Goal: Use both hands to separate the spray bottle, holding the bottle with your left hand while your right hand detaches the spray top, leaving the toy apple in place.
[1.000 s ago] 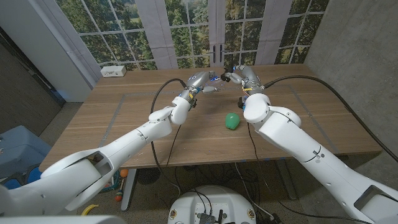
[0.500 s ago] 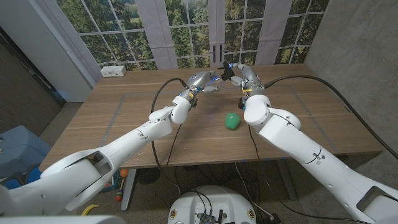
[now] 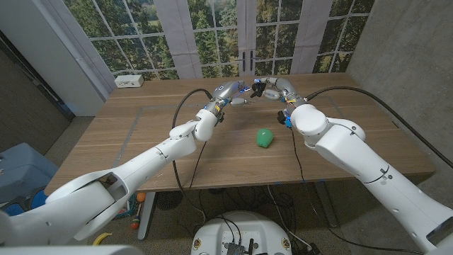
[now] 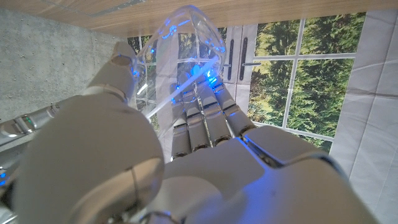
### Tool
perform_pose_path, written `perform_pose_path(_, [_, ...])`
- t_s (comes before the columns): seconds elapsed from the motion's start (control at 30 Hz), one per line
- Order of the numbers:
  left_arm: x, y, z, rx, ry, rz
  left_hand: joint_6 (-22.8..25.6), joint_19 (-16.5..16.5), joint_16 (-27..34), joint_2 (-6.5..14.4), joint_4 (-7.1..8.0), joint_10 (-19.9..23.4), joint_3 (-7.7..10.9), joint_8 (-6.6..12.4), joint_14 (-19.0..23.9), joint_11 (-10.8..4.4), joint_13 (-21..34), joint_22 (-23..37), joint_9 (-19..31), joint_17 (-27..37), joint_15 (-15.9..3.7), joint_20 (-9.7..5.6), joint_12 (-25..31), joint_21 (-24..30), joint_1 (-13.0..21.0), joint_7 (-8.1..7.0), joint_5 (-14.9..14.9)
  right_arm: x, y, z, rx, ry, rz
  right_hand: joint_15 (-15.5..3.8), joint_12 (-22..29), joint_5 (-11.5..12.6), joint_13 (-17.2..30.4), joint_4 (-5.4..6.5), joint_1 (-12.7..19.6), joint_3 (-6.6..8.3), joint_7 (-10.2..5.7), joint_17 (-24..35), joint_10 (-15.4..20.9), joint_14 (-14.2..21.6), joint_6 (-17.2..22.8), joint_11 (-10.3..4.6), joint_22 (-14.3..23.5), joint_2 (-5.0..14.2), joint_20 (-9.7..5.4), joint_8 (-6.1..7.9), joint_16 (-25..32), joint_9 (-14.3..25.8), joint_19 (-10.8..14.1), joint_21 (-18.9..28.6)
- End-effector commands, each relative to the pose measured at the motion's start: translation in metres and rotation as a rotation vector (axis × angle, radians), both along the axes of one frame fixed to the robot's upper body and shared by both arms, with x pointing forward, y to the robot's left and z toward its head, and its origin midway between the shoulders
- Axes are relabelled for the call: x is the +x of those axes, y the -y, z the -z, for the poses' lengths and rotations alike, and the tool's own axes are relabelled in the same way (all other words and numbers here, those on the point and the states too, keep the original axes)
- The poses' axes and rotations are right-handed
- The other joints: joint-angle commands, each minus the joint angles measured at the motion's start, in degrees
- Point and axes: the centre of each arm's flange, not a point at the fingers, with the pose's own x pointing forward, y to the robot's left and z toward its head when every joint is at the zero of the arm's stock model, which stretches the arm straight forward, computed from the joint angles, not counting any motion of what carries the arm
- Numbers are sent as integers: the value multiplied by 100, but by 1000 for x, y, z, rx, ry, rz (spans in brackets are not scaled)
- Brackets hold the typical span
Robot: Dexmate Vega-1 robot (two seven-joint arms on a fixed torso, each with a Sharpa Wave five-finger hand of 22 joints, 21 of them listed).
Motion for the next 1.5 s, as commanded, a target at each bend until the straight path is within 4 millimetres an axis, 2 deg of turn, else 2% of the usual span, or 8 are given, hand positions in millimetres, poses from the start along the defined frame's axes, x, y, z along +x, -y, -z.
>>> perform_pose_path(0.03, [1, -1, 0, 2, -6, -4, 768, -28, 47, 816, 1271, 1579, 1316, 212, 639, -1389, 1011, -7, 34, 21, -1481, -48, 1154, 55, 12, -706, 25, 7, 30, 9, 174, -34, -202, 153, -44, -98, 22, 110, -655, -523, 400, 90, -200, -15, -736, 160, -26, -201, 203, -297, 73, 33, 11, 35])
perform_pose_path(0.27, [2, -1, 0, 3, -6, -6, 775, -33, 49, 817, 1271, 1586, 1317, 209, 646, -1390, 1021, -8, 31, 29, -1479, -52, 1155, 64, 11, -705, 27, 19, 40, 17, 345, -11, -317, 187, 41, -575, 47, 427, -1761, -1252, 441, 160, -102, 238, -982, 88, -19, -445, 327, -279, 214, -20, 112, 75])
perform_pose_path(0.6, [2, -3, -2, 0, -2, -6, 776, -37, 39, 811, 1270, 1580, 1319, 207, 641, -1388, 1025, -11, 38, 30, -1481, -57, 1141, 79, 9, -720, 32, 24, 41, 18, 373, -15, -350, 483, 71, -1725, 68, 841, -3168, -2021, 1215, 206, -37, 160, -576, 479, -7, -714, 650, -107, 181, -39, -60, -27])
perform_pose_path(0.67, [3, -3, -3, 0, -1, -7, 772, -37, 38, 811, 1268, 1585, 1319, 208, 642, -1388, 1024, -11, 44, 33, -1480, -54, 1137, 85, 9, -730, 34, 22, 40, 18, 381, 26, -327, 444, 91, -1772, 69, 850, -3219, -2042, 1164, 209, 17, 221, -639, 492, -5, -702, 654, -134, 204, -38, -25, -15])
perform_pose_path(0.83, [4, -4, -3, -10, -3, 3, 778, -41, 37, 810, 1265, 1582, 1319, 205, 643, -1388, 1030, -12, 39, 36, -1481, -54, 1132, 92, 9, -724, 35, 18, 39, 19, 387, 90, -243, 237, 63, -1947, 61, 183, -2401, -1651, 530, 225, 38, 399, -1795, 178, -4, -379, 476, -437, 283, -183, 168, 42])
perform_pose_path(1.0, [6, -6, -3, -44, -21, 26, 789, -41, 36, 811, 1264, 1584, 1318, 207, 647, -1389, 1032, -13, 40, 39, -1481, -55, 1128, 100, 9, -716, 36, 16, 40, 21, 423, 118, -170, 116, 23, -1943, 65, -33, -2180, -1552, 351, 242, -42, 472, -2516, 79, 0, -308, 380, -468, 321, -300, 285, 87])
perform_pose_path(1.17, [9, -9, -2, -70, -47, 48, 788, -41, 33, 810, 1261, 1609, 1316, 209, 649, -1391, 1039, -14, 48, 40, -1482, -57, 1134, 109, 9, -719, 37, 15, 39, 21, 402, 111, -73, 150, 33, -1974, 70, -80, -2194, -1567, 956, 263, -5, 507, -2520, 211, 2, -309, 382, -305, 344, -383, 322, 103])
perform_pose_path(1.5, [15, -22, -5, -185, -116, 114, 786, -41, 34, 814, 1263, 1610, 1314, 213, 664, -1390, 1041, -15, 64, 43, -1480, -53, 1123, 126, 7, -715, 38, 14, 32, 16, 248, 100, 76, 414, -13, -2092, 75, -91, -2350, -1668, 1439, 258, -133, 234, -1712, 512, -4, -442, 542, -35, 214, -424, 222, 53])
